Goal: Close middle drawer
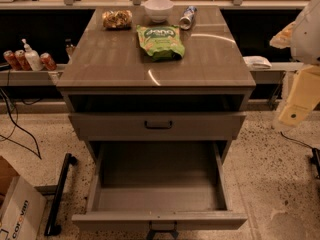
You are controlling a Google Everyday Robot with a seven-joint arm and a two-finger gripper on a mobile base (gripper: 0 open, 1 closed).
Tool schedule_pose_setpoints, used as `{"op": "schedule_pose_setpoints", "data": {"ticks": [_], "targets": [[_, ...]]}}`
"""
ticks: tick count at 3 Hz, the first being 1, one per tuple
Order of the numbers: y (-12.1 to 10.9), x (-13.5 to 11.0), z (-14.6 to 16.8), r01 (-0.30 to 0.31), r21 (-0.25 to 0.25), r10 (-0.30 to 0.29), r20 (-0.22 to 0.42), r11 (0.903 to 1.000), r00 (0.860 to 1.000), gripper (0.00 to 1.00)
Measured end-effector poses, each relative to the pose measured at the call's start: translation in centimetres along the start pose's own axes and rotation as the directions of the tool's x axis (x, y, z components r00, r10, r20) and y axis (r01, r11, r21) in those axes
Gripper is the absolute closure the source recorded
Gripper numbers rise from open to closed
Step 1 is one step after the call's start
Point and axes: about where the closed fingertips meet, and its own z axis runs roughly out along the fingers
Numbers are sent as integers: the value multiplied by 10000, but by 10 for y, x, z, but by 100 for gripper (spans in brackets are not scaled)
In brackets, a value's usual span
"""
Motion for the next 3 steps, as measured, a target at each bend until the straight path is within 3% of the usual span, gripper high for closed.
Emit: {"op": "schedule_pose_setpoints", "data": {"ticks": [1,2,3], "targets": [[0,0,0,0,0,0,0,10000,10000,0],[-1,-1,-2,13,95,-13,33,10000,10000,16],[9,-6,11,79,-99,-76,383,9999,9992,40]]}}
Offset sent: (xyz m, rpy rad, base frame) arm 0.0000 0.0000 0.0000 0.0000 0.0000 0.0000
